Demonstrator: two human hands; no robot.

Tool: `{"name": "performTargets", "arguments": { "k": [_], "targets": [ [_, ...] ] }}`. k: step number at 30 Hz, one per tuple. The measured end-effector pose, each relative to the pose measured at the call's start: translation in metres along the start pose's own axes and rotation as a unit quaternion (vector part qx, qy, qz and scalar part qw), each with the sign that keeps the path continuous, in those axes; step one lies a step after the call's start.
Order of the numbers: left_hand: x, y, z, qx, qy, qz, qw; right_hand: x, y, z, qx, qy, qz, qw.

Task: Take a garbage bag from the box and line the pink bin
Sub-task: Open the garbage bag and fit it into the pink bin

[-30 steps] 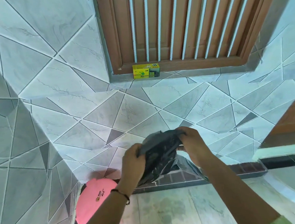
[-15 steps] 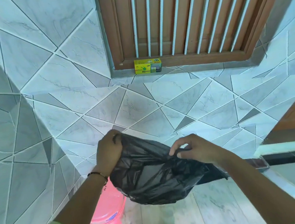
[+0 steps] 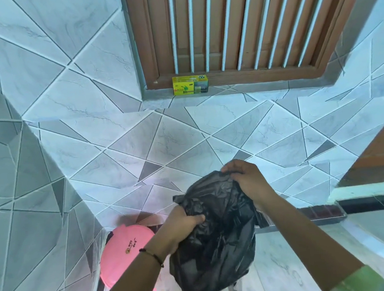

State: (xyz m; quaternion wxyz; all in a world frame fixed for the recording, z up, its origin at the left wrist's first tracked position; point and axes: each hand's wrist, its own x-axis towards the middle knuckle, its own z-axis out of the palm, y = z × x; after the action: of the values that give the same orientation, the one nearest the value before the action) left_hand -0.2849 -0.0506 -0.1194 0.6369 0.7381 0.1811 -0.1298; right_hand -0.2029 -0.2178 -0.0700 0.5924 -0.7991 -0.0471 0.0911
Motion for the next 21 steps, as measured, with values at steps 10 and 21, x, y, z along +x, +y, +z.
{"name": "performTargets", "arguments": {
  "k": [10, 21],
  "targets": [
    [0.023, 0.015, -0.057, 0.299, 0.189, 0.169, 0.92, -0.009, 0.013, 0.007, -0.551, -0.255, -0.054, 0.793],
    [-0.005, -0.03, 0.002, -0.285, 0.298, -0.098, 0.906, 0.013, 0.008, 0.005, -0.315, -0.004, -0.019, 0.949]
  ]
}}
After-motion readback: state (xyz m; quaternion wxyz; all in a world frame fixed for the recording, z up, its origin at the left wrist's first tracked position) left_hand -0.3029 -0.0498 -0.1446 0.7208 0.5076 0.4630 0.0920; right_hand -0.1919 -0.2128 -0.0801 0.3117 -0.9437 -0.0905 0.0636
